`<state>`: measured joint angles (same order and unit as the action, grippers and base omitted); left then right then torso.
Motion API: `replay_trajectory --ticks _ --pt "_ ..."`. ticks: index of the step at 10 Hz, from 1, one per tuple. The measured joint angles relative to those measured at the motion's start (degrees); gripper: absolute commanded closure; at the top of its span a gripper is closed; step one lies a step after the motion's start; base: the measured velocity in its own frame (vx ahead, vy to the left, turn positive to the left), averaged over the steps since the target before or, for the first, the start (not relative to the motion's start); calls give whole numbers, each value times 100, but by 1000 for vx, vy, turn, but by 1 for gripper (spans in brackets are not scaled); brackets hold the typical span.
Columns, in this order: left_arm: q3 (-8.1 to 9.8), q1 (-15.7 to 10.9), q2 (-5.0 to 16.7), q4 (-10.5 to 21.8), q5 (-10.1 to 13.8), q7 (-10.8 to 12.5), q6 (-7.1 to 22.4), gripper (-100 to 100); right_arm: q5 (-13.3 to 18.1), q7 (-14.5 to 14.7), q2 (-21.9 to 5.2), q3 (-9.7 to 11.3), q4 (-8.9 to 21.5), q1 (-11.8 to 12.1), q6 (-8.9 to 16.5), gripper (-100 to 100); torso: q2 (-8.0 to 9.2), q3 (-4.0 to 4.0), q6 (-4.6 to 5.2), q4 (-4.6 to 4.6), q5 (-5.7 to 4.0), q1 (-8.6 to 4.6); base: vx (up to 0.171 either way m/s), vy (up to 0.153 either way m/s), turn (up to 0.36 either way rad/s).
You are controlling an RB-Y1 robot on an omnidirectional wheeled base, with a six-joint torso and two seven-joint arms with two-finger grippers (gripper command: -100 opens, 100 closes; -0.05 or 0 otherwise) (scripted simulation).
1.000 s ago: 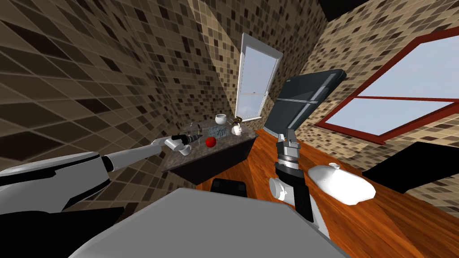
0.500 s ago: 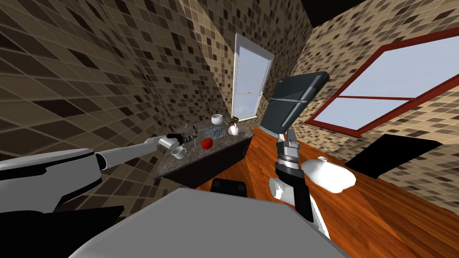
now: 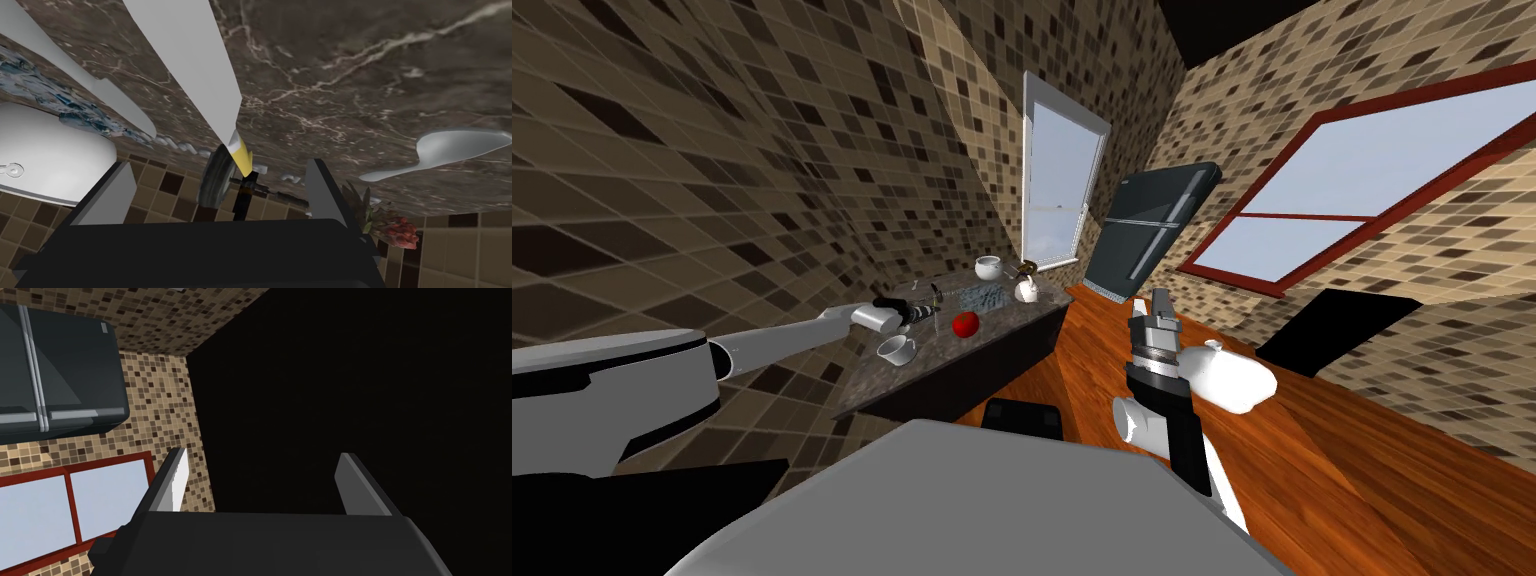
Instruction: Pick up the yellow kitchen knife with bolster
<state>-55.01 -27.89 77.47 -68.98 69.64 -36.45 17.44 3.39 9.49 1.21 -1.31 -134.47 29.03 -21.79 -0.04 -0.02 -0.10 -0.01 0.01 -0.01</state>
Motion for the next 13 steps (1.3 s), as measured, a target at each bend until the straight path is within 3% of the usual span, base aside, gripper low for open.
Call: replay_trajectory --ticks 4,5,6,9,13 --pt "-301 -91 228 347 594 -351 343 -100 0 0 0 0 0 0 0 0 -6 -4 2 -2 0 -1 31 -11 -150" --pt "-402 -80 299 381 591 -299 433 -100 0 0 0 1 0 -1 0 0 -7 -4 5 -2 -1 -5 24 -6 -81" --pt "-448 -121 293 499 728 -389 513 -100 0 0 0 0 0 0 0 0 -5 -3 1 -1 -1 -2 11 2 26" --pt "-580 -123 393 656 1180 -638 656 -100 0 0 0 0 0 0 0 0 -3 -2 1 -1 0 0 27 -6 -142" --pt "-816 -180 409 1145 1914 -1125 1015 -100 0 0 0 0 0 0 0 0 -10 -6 3 -3 1 0 36 -3 -138"
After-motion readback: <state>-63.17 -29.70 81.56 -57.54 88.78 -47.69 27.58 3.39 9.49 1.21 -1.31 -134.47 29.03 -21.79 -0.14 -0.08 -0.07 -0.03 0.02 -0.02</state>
